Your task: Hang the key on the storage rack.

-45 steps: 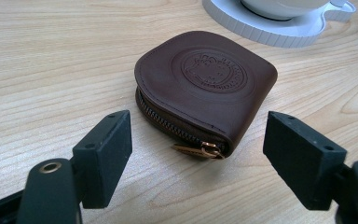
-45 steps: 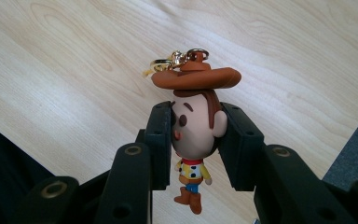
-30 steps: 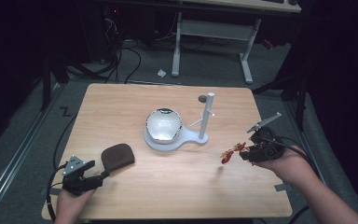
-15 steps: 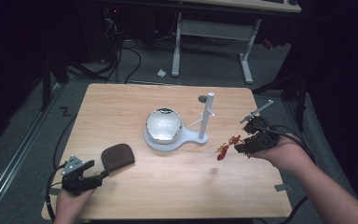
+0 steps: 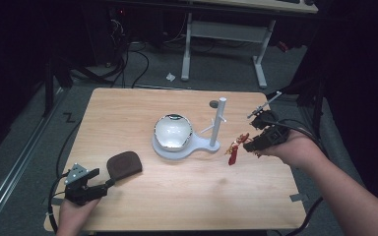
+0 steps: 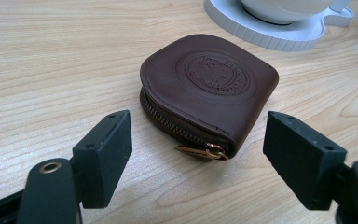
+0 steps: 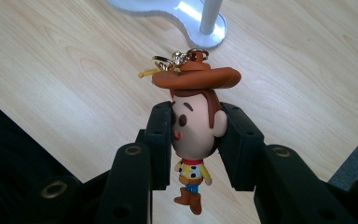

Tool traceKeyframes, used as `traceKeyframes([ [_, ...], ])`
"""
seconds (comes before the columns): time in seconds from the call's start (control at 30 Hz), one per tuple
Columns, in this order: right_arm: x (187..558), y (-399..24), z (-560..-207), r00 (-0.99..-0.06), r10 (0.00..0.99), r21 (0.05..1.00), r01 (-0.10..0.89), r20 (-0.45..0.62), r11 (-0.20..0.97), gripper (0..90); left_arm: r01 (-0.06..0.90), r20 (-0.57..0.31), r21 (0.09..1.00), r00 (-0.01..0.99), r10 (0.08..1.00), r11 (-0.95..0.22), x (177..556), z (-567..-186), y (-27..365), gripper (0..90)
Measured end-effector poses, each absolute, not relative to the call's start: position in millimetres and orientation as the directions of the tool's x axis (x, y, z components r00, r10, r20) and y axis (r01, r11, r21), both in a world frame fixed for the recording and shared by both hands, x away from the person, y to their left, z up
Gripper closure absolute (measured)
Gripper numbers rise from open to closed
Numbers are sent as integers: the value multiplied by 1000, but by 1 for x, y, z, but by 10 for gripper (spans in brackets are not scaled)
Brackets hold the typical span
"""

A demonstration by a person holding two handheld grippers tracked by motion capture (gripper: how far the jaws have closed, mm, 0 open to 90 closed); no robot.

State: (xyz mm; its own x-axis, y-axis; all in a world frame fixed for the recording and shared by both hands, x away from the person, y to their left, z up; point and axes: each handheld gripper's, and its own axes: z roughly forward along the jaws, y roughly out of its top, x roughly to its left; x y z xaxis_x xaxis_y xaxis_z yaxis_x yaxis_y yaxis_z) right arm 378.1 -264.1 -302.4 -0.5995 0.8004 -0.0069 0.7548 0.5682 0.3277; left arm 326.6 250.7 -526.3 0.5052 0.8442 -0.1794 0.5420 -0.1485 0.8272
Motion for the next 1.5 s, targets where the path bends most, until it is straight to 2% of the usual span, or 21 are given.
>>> traceKeyframes([
  [1.13, 423, -246, -276, -579, 815, 425, 734, -17, 530, 668, 544, -192, 827, 506, 841, -139, 327, -527, 253, 241],
  [1.5, 424, -255, -301, -560, 828, 407, 757, 3, 511, 667, 544, -190, 827, 509, 839, -143, 326, -527, 251, 241],
])
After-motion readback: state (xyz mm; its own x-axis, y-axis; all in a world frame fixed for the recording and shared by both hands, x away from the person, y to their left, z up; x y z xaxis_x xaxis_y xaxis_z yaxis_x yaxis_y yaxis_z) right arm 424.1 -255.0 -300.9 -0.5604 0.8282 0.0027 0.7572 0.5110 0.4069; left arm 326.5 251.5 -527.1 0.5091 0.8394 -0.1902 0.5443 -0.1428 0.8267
